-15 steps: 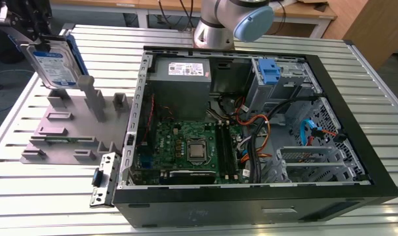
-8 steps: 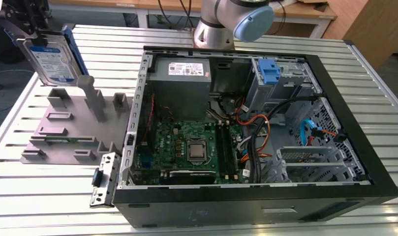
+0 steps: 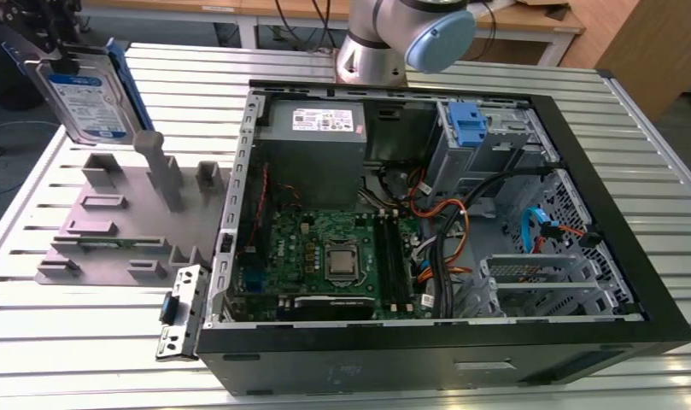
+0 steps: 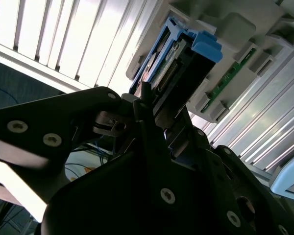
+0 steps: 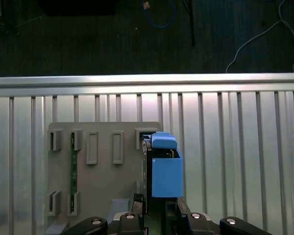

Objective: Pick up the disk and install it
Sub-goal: 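Pick up the disk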

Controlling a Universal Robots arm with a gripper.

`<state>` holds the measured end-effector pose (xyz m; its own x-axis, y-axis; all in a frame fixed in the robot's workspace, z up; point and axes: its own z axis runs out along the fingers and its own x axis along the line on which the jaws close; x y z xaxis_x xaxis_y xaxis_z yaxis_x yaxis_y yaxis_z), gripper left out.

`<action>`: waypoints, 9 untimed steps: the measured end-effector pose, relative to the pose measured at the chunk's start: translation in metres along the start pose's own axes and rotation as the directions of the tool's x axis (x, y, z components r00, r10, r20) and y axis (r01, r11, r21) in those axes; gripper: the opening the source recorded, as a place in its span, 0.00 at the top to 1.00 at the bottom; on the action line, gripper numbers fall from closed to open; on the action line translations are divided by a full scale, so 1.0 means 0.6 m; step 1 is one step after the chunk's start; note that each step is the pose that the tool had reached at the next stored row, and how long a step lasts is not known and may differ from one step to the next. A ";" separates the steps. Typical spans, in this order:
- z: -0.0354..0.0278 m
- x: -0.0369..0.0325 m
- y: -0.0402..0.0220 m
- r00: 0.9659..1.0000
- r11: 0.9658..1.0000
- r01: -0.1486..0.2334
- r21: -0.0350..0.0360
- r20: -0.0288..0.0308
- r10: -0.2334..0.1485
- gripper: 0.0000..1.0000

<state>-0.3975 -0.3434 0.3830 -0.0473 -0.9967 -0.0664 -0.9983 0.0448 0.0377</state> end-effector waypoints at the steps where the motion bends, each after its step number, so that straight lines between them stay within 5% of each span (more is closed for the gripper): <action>1: -0.002 0.000 0.000 1.000 1.000 0.000 0.000 0.000 0.000 0.65; 9: -0.011 -0.001 0.000 1.000 1.000 0.000 0.000 0.000 0.000 0.65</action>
<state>-0.3976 -0.3434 0.3899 -0.0473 -0.9967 -0.0664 -0.9983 0.0448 0.0377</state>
